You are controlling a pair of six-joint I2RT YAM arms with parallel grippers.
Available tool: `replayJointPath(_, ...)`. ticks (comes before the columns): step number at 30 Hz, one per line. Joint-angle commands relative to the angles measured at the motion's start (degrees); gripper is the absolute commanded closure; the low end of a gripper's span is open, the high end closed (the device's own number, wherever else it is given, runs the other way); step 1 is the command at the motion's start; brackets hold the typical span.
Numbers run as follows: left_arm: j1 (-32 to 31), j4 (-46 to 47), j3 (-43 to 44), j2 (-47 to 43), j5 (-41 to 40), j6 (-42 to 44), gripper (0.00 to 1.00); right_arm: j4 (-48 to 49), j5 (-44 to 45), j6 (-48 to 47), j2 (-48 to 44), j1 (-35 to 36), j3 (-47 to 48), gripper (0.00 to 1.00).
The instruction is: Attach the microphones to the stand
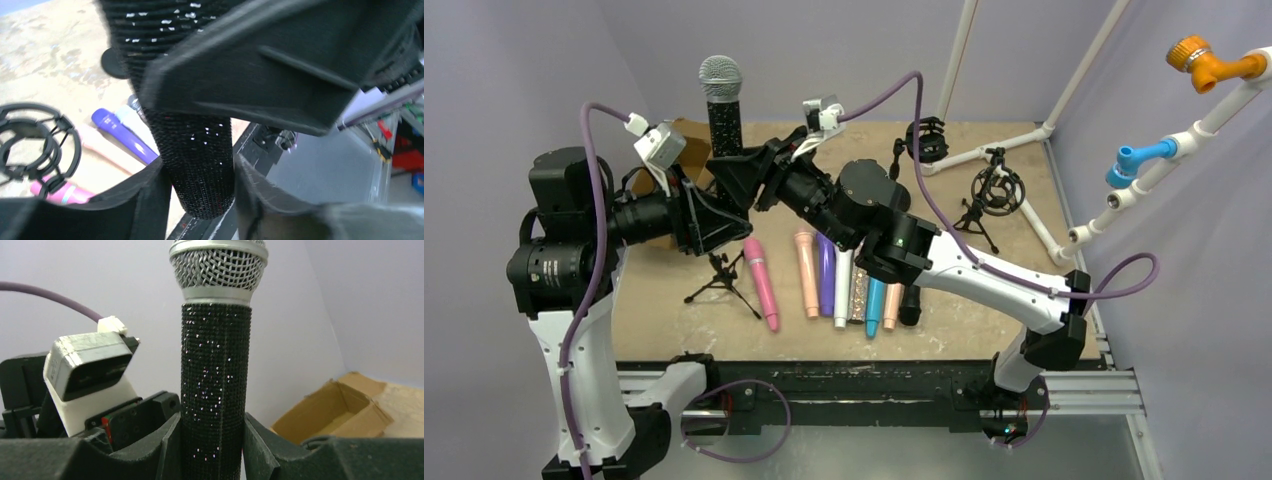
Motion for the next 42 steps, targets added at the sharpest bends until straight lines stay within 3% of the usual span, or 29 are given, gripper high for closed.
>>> replayJointPath(1,-0.23,5.23,-0.95,-0.73,1.42,-0.89,0.69,0.39,-11.83,4.22,1.0,-2.35,2.56,0.7)
replayJointPath(4,-0.18,2.49,0.08,-0.26,-0.25,2.84,0.97,-5.85,-21.96,7.06,2.47,-6.74,6.32,0.61)
replayJointPath(5,-0.23,1.62,0.34,-0.37,-0.84,3.76,1.0,-7.63,-24.23,7.03,2.75,-7.77,7.49,0.59)
replayJointPath(10,-0.19,1.45,-2.07,-2.64,-1.55,5.35,1.0,-15.67,-30.77,4.57,2.71,-10.82,11.51,0.49)
replayJointPath(14,-0.22,-0.53,-2.52,-2.44,-0.64,6.72,1.0,-22.26,-32.92,1.68,6.33,-11.06,19.43,0.48)
replayJointPath(16,-0.18,-1.95,-2.46,-2.11,-0.36,7.58,1.0,-24.2,-33.76,0.63,7.93,-11.06,22.97,0.54)
replayJointPath(18,-0.23,-2.83,-2.71,-2.25,-1.24,8.26,0.98,-25.58,-34.01,-0.24,9.04,-11.06,25.2,0.67)
replayJointPath(19,-0.18,-3.19,-2.69,-2.49,-2.39,8.42,0.85,-26.08,-33.78,-0.64,9.54,-11.09,25.99,0.76)
replayJointPath(20,-0.17,-3.64,-2.51,-2.71,-4.35,8.6,0.63,-26.65,-33.26,-1.26,9.74,-11.07,26.78,0.84)
replayJointPath(21,-0.18,-4.04,-2.31,-3.01,-7.81,8.58,0.34,-27.27,-32.34,-2.21,9.93,-11.06,27.48,0.9)
replayJointPath(22,-0.19,-4.26,-2.13,-3.35,-11.65,9.18,0.2,-28.06,-30.87,-3.38,10.13,-11.07,28.27,0.94)
replayJointPath(24,-0.21,-6.84,-0.82,-2.83,-21.38,12.82,0.01,-28.93,-27.25,-6.22,10.61,-11.06,29.48,1.0)
replayJointPath(25,-0.23,-9.06,0.38,-1.95,-24.7,14.79,0.0,-28.94,-26.16,-7.62,10.91,-11.11,29.68,1.0)
replayJointPath(29,0.26,-13.37,0.26,-0.85,-36.54,22.92,0.0,-27.03,-21.86,-13.21,12.66,-10.99,29.85,1.0)
replayJointPath(34,3.19,-10.93,-6.36,-3.02,-39.48,28.52,0.04,-20.75,-19.23,-17.07,13.73,-10.62,28.29,1.0)
replayJointPath(36,4.5,-8.59,-8.69,-3.13,-40.32,28.93,0.15,-18.15,-17.95,-18.65,14.21,-10.06,27.33,1.0)
replayJointPath(39,6.77,-5.22,-10.36,-2.55,-40.36,28.9,0.53,-16.45,-17.08,-19.33,15.83,-9.71,28.21,1.0)
replayJointPath(42,8.04,-4.9,-10.32,-0.95,-37.31,28.5,0.57,-14.06,-14.82,-20.08,16.74,-9.42,28.06,1.0)
